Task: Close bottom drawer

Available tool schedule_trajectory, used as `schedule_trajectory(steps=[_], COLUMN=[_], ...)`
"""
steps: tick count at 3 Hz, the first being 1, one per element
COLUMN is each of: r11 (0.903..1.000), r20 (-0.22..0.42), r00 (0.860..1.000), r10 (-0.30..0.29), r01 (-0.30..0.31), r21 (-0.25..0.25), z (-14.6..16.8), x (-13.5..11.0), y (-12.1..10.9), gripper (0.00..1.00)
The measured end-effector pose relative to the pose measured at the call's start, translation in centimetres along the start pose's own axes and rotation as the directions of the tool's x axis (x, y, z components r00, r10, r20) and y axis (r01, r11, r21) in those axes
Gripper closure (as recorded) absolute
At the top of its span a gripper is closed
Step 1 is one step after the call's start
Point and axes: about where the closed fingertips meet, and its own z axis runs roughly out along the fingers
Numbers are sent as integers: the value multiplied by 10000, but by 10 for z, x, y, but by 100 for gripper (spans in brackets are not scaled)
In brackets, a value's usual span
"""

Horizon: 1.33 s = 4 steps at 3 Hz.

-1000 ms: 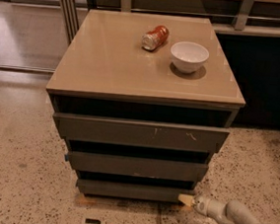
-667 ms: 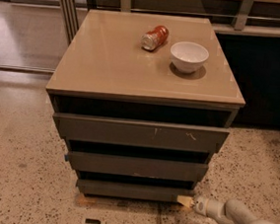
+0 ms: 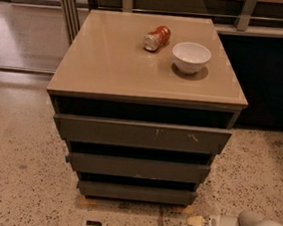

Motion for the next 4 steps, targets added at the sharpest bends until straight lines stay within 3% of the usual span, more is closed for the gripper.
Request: schedule_trajectory(steps=[1, 4], r11=[9997, 9998], r20=[-205, -195], r00=[9997, 9997], r10=[163, 153], r01=[-166, -156], r21=[-165, -157], z=[-1, 0], x=[6, 6], y=[3, 3], gripper=[84, 14])
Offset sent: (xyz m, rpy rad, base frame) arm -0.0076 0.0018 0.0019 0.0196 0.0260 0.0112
